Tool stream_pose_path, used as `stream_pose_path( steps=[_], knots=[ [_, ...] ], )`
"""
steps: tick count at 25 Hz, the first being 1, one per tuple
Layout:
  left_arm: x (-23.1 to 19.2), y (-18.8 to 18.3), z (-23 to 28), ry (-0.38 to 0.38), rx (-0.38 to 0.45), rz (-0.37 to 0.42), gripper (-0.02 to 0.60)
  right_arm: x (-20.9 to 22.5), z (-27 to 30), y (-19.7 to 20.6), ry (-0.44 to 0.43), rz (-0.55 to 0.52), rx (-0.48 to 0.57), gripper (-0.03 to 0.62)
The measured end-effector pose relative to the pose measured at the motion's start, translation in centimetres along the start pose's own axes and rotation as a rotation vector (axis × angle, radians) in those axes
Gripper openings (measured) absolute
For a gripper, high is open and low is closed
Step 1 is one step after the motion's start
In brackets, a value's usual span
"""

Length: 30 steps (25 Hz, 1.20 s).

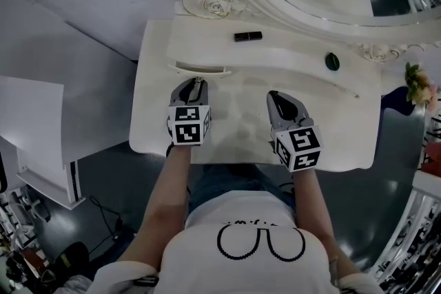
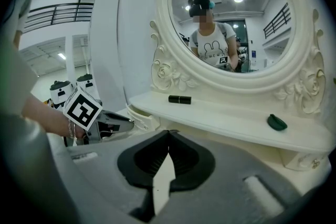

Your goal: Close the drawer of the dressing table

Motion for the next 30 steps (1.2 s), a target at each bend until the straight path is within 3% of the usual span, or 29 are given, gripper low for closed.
stream_pose_path(
  steps=[26,30],
  knots=[
    [0.2,-2.5,3.0,-0.012,0.009,0.010,0.092,0.7,-0.7,-0.1,-0.002,0.025,0.008,0.000],
    [0.1,-2.7,2.4,-0.003,0.005,-0.005,0.122,0.1,-1.0,-0.3,-0.003,0.018,0.018,0.000]
  ],
)
Point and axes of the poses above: the fingertips, and each gripper's own axes: z forward along the fingers, x to its right, y out of its underside, the point moved 5 cm from there along -z, backward along the fingers, and after that the axes turned 14 degrees about -y, right-handed, at the moved point
